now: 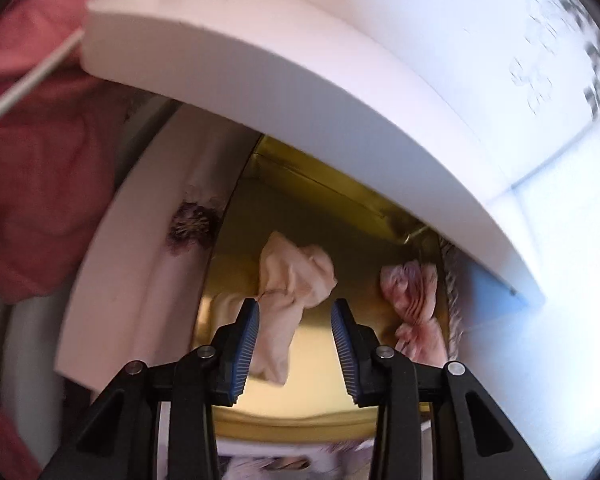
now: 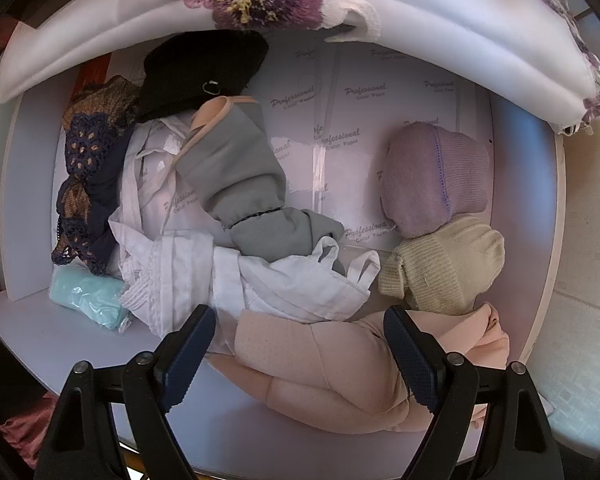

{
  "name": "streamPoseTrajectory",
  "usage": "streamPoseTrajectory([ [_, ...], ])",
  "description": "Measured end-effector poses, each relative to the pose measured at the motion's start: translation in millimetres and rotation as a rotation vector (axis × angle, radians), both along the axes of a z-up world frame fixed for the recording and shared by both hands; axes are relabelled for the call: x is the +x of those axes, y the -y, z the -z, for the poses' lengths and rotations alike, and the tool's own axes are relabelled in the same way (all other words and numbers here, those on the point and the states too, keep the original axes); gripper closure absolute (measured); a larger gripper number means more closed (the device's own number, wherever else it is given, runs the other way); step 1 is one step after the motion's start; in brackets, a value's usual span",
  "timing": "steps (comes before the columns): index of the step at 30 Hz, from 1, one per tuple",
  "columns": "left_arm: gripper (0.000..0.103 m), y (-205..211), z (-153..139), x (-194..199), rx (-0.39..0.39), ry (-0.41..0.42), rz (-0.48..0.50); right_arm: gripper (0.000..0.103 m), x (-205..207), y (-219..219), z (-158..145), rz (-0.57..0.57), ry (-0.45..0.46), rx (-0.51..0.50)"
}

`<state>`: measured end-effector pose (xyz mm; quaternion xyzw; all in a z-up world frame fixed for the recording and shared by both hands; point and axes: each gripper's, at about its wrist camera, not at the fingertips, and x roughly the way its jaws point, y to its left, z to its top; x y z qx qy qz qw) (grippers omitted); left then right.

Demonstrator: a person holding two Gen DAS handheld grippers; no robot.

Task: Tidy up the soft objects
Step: 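Carry the peach garment into the gold tray and open the left tool, then move both tools back over the open drawer of garments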

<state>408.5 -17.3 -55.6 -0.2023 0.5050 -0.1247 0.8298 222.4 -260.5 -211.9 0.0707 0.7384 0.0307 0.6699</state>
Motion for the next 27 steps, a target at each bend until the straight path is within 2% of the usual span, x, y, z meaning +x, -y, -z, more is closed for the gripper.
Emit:
streamPoseTrajectory([
  [4, 0.066, -7.6, -0.4, -35.1, 0.010, 0.012, -0.004, 0.016, -0.3, -1.0, 0.6, 0.002, 0.001, -0.003],
  [10, 0.066, -22.1, 8.8, -93.3, 0.006, -0.054, -0.015, 0.016, -1.7, -2.7, 1.7, -0.006, 0.007, -0.012],
  [15, 0.066, -28.8, 43.2, -130.1, 0.022, -0.165, -0.032, 0.016, -2.1, -3.9, 2.7, -0.011, 0.009, -0.016],
  [27, 0.065, -28.4, 120.7, -183.1, 0.191, -0.425, -0.026, 0.014, -3.2, -5.0, 5.6, -0.040, 0.009, -0.016],
])
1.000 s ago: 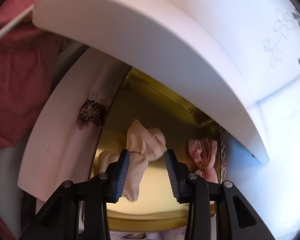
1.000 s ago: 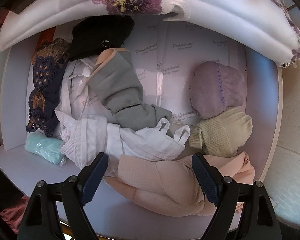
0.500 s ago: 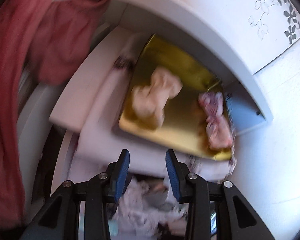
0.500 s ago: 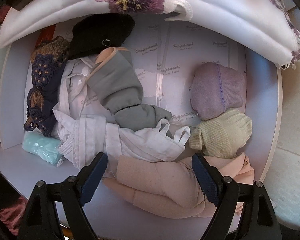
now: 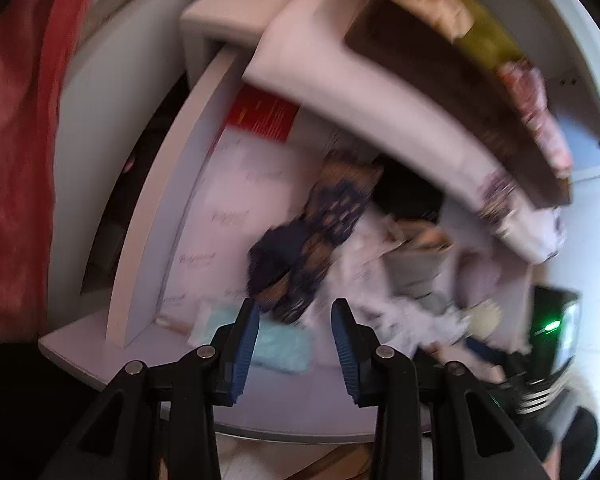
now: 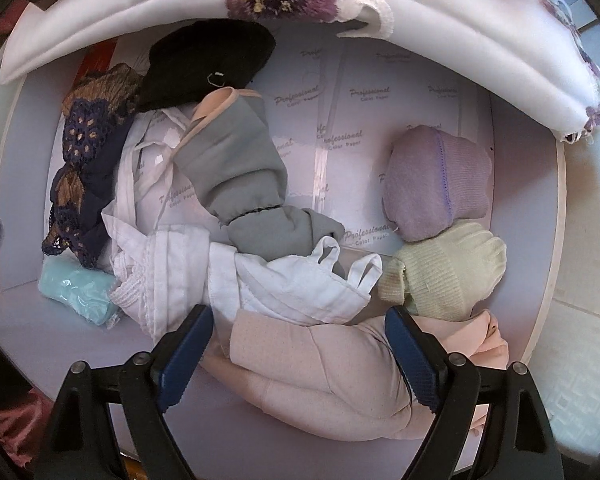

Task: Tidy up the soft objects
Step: 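Move both tools back over the open drawer of garments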

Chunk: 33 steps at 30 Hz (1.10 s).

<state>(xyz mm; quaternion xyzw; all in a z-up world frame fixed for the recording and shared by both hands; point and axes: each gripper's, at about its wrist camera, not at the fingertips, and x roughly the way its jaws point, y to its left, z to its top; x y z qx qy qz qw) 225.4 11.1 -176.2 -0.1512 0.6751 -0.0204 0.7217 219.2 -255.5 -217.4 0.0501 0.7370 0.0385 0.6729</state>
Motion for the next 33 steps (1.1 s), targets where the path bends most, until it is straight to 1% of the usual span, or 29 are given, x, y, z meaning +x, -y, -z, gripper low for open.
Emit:
streamPoseTrajectory([
  [1, 0.065, -1.6, 6.5, -3.1, 0.021, -0.019, 0.006, 0.014, -0.5, -0.1, 0.4, -0.001, 0.000, 0.000],
  [4, 0.063, 1.2, 21.6, -6.4, 0.050, -0.068, 0.039, 0.014, -0.5, -0.4, 1.1, -0.005, -0.004, 0.004],
  [6, 0.062, 9.8, 26.6, -9.0, 0.107, -0.069, 0.105, 0.014, -0.5, -1.0, 1.4, -0.016, -0.010, 0.006],
  [7, 0.062, 14.5, 28.7, -9.8, 0.122, -0.074, 0.132, 0.014, 0.0, -0.9, 0.2, -0.022, -0.015, 0.006],
  [11, 0.062, 26.4, 28.2, -11.5, 0.122, -0.051, 0.195, 0.014, 4.2, 2.3, -12.0, -0.043, -0.035, 0.024],
  [14, 0.062, 30.4, 28.9, -11.7, 0.112, -0.048, 0.211, 0.014, 10.4, 10.9, -26.5, -0.047, -0.033, 0.046],
  [16, 0.061, 32.4, 30.6, -11.9, 0.114, -0.051, 0.217, 0.014, 16.0, 14.9, -36.4, -0.073, -0.029, 0.038],
  [18, 0.061, 35.8, 31.9, -10.2, 0.107, -0.055, 0.215, 0.014, 21.9, 19.5, -48.6, -0.123, -0.026, 0.030],
  [20, 0.061, 40.1, 35.8, -3.4, 0.095, -0.059, 0.207, 0.014, 25.1, 22.9, -55.7, -0.196, -0.048, 0.033],
  [22, 0.061, 40.4, 36.5, -2.5, 0.095, -0.056, 0.208, 0.014, 23.7, 23.0, -59.0, -0.270, -0.057, -0.004],
  [24, 0.061, 42.6, 36.8, -1.7, 0.108, -0.050, 0.222, 0.014, 19.9, 28.7, -54.3, -0.321, -0.097, -0.027],
  [27, 0.061, 46.1, 38.0, -1.9, 0.100, -0.055, 0.234, 0.014, 15.2, 35.3, -41.1, -0.351, -0.152, -0.046],
  [29, 0.061, 48.5, 39.3, -2.2, 0.098, -0.059, 0.237, 0.014, 11.0, 38.6, -32.9, -0.352, -0.188, -0.031],
  [33, 0.061, 47.0, 39.4, -4.0, 0.100, -0.059, 0.232, 0.014, 5.6, 28.0, -21.2, -0.436, -0.237, -0.022],
])
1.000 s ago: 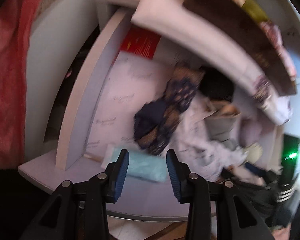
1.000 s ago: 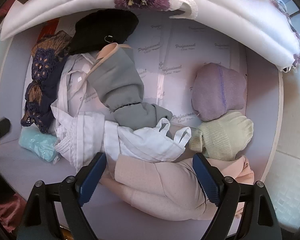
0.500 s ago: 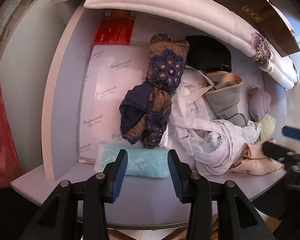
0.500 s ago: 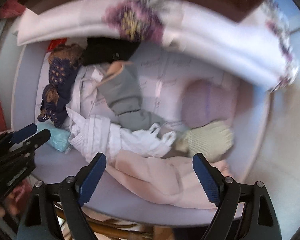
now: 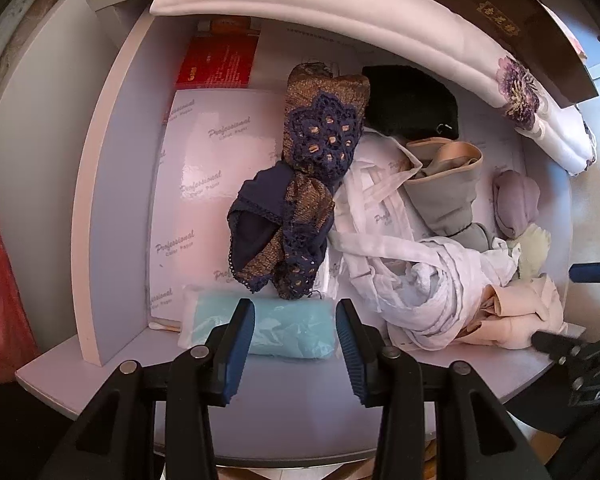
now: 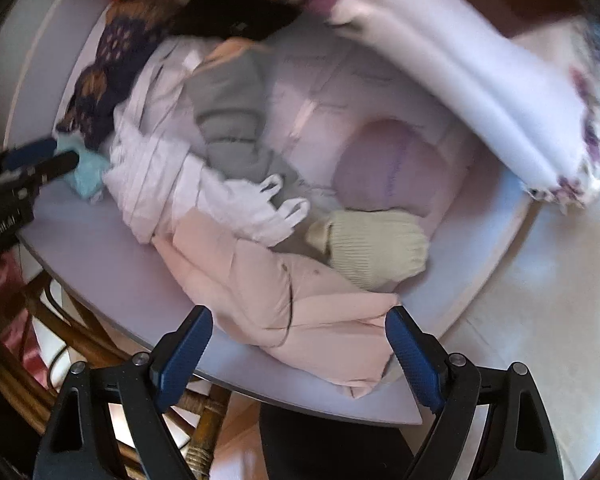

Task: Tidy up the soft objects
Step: 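Move both tools back over the open drawer of garments, then grasp the light pink long garment in the drawer with the right tool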

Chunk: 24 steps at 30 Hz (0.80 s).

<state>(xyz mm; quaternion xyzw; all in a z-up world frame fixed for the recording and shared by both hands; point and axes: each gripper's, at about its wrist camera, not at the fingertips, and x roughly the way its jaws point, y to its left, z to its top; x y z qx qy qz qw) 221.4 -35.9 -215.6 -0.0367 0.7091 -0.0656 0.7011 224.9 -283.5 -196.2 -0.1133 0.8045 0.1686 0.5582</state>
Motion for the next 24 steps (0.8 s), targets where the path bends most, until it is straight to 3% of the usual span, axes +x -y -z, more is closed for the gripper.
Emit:
streamPoseTrajectory([
  [5, 0.061, -3.4, 0.0, 0.2, -0.007, -0.005, -0.009, 0.014, -5.3, -9.0, 12.8, -0.118, -0.047, -0.036],
  [9, 0.061, -4.1, 3.4, 1.2, -0.017, -0.006, -0.015, 0.014, -6.2, -13.5, 23.4, -0.145, -0.054, -0.038],
  [12, 0.060, -5.3, 6.2, 2.1, -0.023, -0.013, -0.019, 0.015, -8.1, -8.6, 35.6, -0.102, -0.055, -0.038],
  [16, 0.060, -5.0, 8.5, 2.6, -0.022, -0.016, -0.019, 0.050, -9.9, -15.1, 27.2, -0.100, -0.055, 0.017],
  [19, 0.060, -4.2, 8.6, 2.5, -0.019, -0.012, -0.013, 0.070, -6.9, -15.1, 16.3, -0.100, -0.038, 0.032],
  [24, 0.060, -2.1, 6.4, 3.2, -0.024, -0.002, -0.016, 0.079, -9.7, -14.4, -4.8, -0.110, 0.001, 0.037],
])
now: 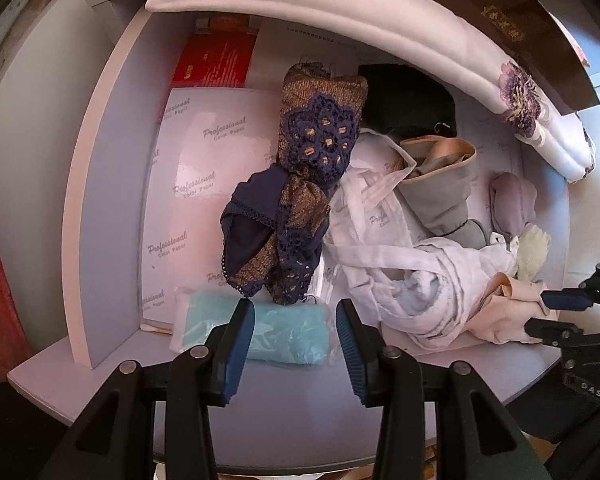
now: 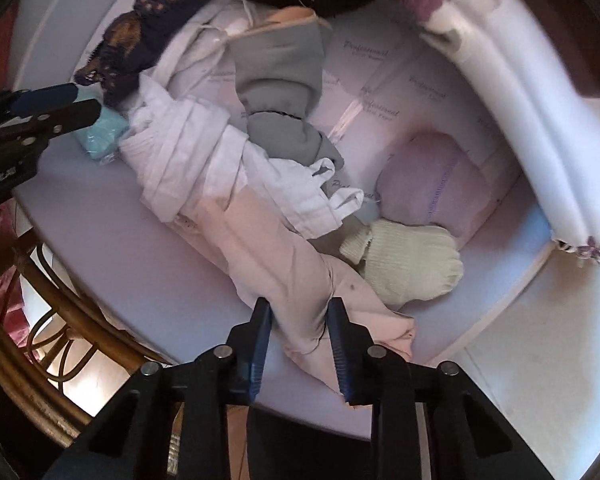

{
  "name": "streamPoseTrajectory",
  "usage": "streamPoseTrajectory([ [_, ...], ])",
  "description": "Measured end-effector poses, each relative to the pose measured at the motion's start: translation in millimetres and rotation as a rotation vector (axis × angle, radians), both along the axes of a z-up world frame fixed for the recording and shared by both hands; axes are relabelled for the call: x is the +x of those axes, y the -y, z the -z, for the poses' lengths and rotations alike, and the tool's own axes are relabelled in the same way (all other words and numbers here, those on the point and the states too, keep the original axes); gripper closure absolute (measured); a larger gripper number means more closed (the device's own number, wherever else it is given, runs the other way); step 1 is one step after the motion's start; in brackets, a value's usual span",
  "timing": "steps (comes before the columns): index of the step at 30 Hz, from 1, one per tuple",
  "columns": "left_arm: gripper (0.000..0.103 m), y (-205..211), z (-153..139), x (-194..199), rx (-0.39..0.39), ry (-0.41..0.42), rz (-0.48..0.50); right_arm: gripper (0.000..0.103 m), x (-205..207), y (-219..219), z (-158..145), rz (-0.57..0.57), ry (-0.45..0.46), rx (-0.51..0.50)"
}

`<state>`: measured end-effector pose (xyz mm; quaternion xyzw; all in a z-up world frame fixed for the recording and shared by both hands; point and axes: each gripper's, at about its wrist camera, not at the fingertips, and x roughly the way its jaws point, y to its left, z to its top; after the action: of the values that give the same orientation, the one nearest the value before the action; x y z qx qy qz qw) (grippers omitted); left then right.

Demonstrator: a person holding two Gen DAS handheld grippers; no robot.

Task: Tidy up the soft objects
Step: 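Grasp the light pink long garment in the drawer with the right tool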

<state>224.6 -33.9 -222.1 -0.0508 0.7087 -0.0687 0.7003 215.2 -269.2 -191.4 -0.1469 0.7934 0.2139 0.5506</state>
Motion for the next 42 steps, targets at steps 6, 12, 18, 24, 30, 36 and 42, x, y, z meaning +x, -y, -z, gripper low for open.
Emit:
streamPoseTrajectory([
  [6, 0.060, -0.1, -3.2, 0.3, -0.009, 0.009, -0.002, 0.081, 4.7, 19.5, -29.6, 0.132, 0.077, 0.050],
  [12, 0.060, -1.5, -3.4, 1.5, -0.012, 0.011, -0.004, 0.081, 20.0, 40.2, -46.4, 0.293, 0.116, 0.124],
  [18, 0.060, -1.5, -3.6, 0.4, -0.004, 0.012, -0.006, 0.037, 26.4, 33.7, -30.1, 0.339, 0.155, 0.076],
  [24, 0.060, 0.0, -1.3, -0.3, 0.002, 0.010, 0.007, 0.026, 27.9, 33.9, -22.5, 0.284, 0.159, 0.063],
  [30, 0.060, -2.9, 0.4, -0.8, 0.008, 0.006, 0.001, 0.034, 17.1, 23.2, -1.5, 0.219, 0.129, -0.017],
  [36, 0.055, -11.8, -2.8, -1.0, 0.002, 0.027, -0.038, 0.054, 14.6, 20.0, 9.9, 0.226, 0.100, -0.016],
  [42, 0.052, -32.1, -8.7, -1.5, -0.030, 0.032, -0.126, 0.052, 20.5, 28.0, 16.3, 0.271, 0.071, -0.015],
])
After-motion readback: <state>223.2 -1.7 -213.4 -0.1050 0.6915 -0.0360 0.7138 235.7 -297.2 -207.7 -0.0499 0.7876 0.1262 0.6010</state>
